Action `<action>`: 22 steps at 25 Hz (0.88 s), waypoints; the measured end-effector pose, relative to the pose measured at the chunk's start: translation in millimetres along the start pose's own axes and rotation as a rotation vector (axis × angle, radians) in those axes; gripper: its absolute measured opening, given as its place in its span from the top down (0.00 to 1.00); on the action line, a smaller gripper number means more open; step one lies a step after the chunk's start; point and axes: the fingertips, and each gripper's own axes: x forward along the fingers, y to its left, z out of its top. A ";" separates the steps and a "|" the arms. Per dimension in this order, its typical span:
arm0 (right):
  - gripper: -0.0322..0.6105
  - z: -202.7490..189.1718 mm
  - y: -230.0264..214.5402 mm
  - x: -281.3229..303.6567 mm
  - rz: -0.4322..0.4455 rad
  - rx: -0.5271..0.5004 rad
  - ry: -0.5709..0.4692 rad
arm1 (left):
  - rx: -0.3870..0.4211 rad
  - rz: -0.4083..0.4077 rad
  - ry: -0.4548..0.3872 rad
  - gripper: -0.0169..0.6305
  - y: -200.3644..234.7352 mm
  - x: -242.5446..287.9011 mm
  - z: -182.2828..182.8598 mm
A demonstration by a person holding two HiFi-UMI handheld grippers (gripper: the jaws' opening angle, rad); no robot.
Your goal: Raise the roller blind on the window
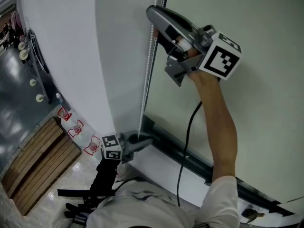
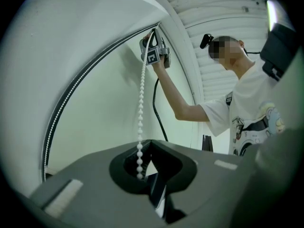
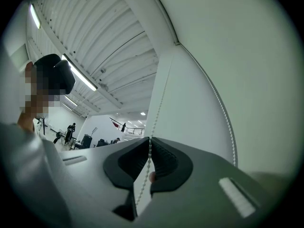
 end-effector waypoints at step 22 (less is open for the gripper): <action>0.94 -25.6 5.4 -8.6 0.012 0.074 0.057 | -0.016 -0.016 -0.002 0.98 -5.2 5.1 -1.8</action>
